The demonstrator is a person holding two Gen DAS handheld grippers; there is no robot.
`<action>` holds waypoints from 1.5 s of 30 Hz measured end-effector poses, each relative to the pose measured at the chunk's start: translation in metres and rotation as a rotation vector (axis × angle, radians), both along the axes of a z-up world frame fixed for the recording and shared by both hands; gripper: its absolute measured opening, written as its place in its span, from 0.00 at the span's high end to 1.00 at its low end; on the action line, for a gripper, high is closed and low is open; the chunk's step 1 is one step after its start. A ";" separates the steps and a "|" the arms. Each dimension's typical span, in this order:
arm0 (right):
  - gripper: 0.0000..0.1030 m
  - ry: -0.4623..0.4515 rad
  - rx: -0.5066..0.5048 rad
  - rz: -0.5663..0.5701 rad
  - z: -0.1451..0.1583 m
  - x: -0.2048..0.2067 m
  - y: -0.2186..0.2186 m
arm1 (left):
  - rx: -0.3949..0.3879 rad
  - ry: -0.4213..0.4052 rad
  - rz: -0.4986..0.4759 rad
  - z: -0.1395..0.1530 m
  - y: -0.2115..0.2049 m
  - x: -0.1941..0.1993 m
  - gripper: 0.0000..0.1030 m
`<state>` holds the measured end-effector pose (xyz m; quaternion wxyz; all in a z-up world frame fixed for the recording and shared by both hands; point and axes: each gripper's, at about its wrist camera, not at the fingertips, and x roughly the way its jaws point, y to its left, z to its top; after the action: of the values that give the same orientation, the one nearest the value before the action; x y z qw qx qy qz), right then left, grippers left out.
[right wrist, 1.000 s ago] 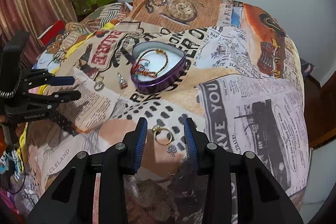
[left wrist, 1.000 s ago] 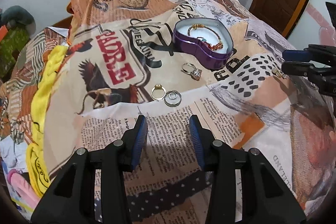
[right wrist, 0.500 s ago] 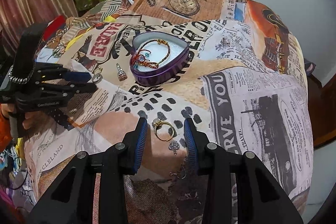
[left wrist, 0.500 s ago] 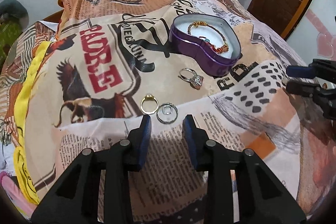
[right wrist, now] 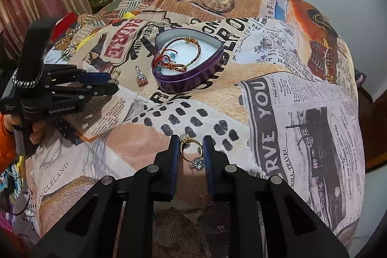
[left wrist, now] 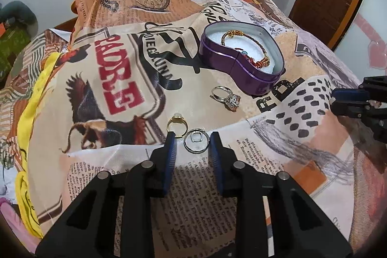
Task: Organize jewelry
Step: 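Move the left gripper to the silver ring and grasp it, then grasp the gold ring with the right gripper, then carry both held rings over the purple heart tin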
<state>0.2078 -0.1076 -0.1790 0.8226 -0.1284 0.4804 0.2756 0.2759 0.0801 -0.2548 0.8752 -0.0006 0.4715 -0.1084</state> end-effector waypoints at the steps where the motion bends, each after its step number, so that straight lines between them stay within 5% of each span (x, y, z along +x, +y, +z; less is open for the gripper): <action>1: 0.83 -0.001 0.002 -0.001 0.000 0.000 0.000 | 0.007 -0.003 -0.004 0.000 -0.001 -0.001 0.80; 7: 0.93 -0.007 0.023 -0.004 0.002 -0.001 -0.003 | 0.015 -0.014 -0.011 0.002 -0.002 -0.006 0.80; 18: 0.93 -0.037 0.040 -0.001 0.008 -0.004 -0.004 | 0.006 -0.089 -0.030 0.030 -0.006 -0.029 0.80; 21: 0.88 -0.083 0.014 0.009 0.016 -0.012 -0.001 | 0.010 -0.112 -0.034 0.038 -0.009 -0.035 0.80; 24: 0.69 -0.094 -0.015 0.019 0.015 -0.013 0.001 | -0.003 -0.123 -0.037 0.044 -0.011 -0.043 0.80; 35: 0.75 0.025 0.021 -0.022 -0.005 0.013 -0.009 | -0.004 -0.131 -0.035 0.047 -0.015 -0.053 0.80; 45: 0.77 -0.014 0.034 -0.022 0.004 0.008 -0.010 | -0.027 -0.147 -0.001 0.058 -0.017 -0.049 0.80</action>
<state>0.2162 -0.1179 -0.1755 0.8312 -0.1109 0.4710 0.2737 0.2268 0.0631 -0.1967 0.9074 -0.0042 0.4043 -0.1150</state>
